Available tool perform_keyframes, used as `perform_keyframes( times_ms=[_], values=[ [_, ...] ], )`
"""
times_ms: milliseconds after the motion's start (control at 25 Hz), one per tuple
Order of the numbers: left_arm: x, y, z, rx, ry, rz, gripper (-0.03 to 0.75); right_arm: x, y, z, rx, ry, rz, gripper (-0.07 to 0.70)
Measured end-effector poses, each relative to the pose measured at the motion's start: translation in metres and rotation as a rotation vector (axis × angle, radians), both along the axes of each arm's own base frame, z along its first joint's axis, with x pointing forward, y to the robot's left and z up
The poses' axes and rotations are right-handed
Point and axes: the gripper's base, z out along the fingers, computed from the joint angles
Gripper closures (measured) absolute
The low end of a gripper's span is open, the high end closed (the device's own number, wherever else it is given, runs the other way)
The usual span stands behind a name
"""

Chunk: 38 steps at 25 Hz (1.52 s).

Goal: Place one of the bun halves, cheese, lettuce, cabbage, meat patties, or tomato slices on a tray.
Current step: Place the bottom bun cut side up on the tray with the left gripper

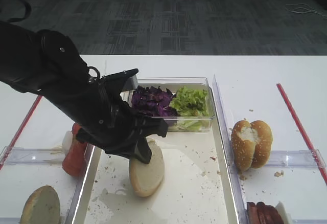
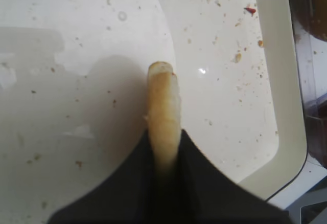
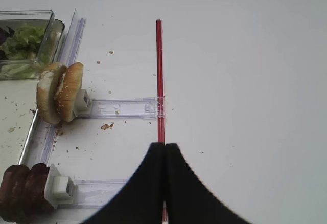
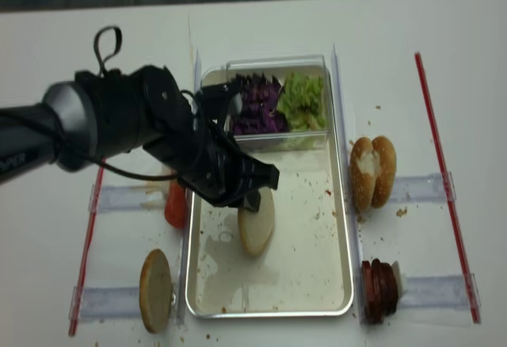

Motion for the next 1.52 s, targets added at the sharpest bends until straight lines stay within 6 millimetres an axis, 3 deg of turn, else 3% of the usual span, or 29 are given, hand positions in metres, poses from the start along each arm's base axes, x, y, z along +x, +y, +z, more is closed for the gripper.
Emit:
perform_keyframes(
  times_ms=[680, 800, 1000, 1120, 1520],
  values=[
    [0.0021, -0.0003, -0.0063, 0.011, -0.005, -0.021, 0.635, -0.0001, 0.0, -0.0001, 0.0, 0.002, 0.0, 0.323],
    [0.0022, 0.0004, -0.0072, 0.02, 0.001, -0.012, 0.54, -0.0001, 0.0, -0.0001, 0.0, 0.002, 0.0, 0.323],
    [0.0031, 0.005, -0.0094, 0.07, 0.005, 0.011, 0.246, -0.0001, 0.0, -0.0001, 0.009, 0.002, -0.005, 0.323],
    [0.0033, 0.0059, -0.0098, 0.081, 0.004, 0.012, 0.139, -0.0001, 0.0, -0.0001, 0.009, 0.002, -0.005, 0.323],
    [0.0034, 0.0064, -0.01, 0.087, 0.004, 0.015, 0.102, -0.0001, 0.0, -0.0001, 0.009, 0.002, -0.005, 0.323]
  ],
)
